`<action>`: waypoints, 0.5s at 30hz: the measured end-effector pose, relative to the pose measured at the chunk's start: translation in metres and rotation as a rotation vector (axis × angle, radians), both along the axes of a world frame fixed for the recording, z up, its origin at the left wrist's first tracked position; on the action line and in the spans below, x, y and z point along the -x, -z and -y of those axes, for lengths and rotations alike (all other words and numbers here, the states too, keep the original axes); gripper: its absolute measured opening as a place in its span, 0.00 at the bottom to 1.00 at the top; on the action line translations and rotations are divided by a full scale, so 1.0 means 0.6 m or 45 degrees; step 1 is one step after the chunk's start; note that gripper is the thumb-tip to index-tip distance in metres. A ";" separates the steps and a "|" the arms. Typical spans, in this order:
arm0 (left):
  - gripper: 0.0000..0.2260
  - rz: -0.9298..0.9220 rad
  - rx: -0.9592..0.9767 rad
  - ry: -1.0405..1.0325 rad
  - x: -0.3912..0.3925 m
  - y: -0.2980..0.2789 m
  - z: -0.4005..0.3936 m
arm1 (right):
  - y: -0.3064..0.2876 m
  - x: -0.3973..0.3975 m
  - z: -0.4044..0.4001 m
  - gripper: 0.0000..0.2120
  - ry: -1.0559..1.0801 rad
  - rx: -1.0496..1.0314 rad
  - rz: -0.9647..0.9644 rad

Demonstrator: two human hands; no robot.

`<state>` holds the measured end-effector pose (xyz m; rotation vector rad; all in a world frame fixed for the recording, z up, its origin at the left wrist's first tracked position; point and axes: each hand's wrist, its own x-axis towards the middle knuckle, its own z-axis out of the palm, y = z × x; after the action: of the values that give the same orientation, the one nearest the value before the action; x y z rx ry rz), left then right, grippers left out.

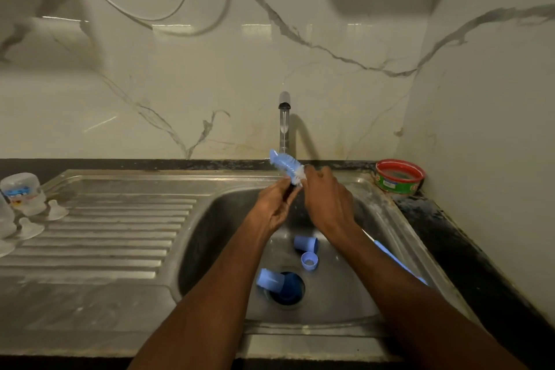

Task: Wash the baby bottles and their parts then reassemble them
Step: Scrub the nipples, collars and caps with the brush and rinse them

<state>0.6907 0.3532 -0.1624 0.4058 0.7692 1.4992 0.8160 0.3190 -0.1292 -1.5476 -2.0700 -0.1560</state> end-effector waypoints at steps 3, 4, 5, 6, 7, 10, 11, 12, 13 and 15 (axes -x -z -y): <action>0.10 -0.141 0.049 0.033 -0.002 -0.002 0.007 | -0.011 0.001 -0.008 0.16 0.083 -0.002 0.044; 0.09 -0.158 0.059 0.003 0.001 -0.002 0.005 | -0.012 -0.003 -0.011 0.16 0.116 0.014 0.041; 0.09 -0.139 0.048 -0.033 0.005 -0.002 0.005 | -0.011 -0.009 -0.013 0.15 0.139 0.028 0.031; 0.09 -0.130 0.032 -0.083 0.009 -0.003 0.005 | -0.010 -0.016 -0.013 0.14 0.144 0.039 0.015; 0.09 -0.176 0.021 -0.165 0.014 0.001 0.001 | -0.008 -0.022 -0.012 0.14 0.137 0.048 -0.009; 0.07 -0.770 0.058 -0.539 0.025 0.023 -0.009 | -0.002 -0.022 0.003 0.14 0.063 0.030 -0.088; 0.06 -0.902 0.044 -0.605 0.029 0.030 -0.012 | 0.000 -0.016 0.008 0.14 0.031 0.016 -0.089; 0.06 -0.984 0.008 -0.618 0.033 0.032 -0.014 | 0.004 -0.009 0.013 0.13 0.001 0.006 -0.078; 0.06 -1.035 -0.040 -0.588 0.036 0.035 -0.017 | 0.008 -0.001 0.015 0.12 -0.022 -0.004 -0.060; 0.06 -1.135 -0.162 -0.501 0.035 0.034 -0.013 | 0.011 0.013 0.011 0.12 -0.009 -0.007 -0.043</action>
<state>0.6699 0.3609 -0.1826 1.1073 1.5162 1.7277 0.8082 0.3122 -0.1356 -1.5286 -2.0472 -0.1323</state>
